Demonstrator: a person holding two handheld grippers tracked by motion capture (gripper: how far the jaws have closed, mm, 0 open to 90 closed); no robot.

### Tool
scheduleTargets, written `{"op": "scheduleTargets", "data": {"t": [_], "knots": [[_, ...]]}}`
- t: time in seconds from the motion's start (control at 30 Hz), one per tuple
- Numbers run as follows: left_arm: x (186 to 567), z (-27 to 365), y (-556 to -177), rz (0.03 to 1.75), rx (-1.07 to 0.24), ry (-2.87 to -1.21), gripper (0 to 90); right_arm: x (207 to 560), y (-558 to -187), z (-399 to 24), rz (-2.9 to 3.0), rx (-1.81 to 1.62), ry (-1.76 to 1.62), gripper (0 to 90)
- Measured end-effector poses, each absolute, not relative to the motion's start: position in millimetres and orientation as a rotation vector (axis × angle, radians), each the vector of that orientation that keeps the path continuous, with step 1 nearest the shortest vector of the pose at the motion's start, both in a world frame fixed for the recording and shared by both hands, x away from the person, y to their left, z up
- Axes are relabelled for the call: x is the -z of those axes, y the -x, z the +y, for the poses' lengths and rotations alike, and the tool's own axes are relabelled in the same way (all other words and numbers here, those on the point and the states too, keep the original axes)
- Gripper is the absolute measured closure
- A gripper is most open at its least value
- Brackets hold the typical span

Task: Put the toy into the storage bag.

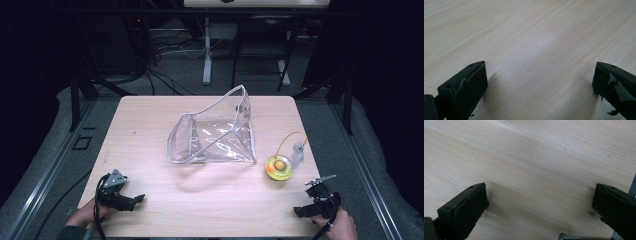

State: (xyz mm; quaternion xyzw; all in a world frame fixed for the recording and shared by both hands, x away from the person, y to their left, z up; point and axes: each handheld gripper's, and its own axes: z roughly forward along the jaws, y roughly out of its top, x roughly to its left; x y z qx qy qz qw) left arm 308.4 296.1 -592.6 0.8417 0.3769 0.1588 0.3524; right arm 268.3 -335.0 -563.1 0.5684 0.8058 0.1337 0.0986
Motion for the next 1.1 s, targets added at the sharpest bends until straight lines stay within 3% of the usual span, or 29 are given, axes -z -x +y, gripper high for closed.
{"op": "scheduleTargets", "data": {"t": [1.1], "knots": [[592.7, 295.9, -308.3, 0.974, -0.411, -2.178, 0.1, 558.7, -273.3, -335.1, 2.395, -0.345, -1.805, 0.8]]}}
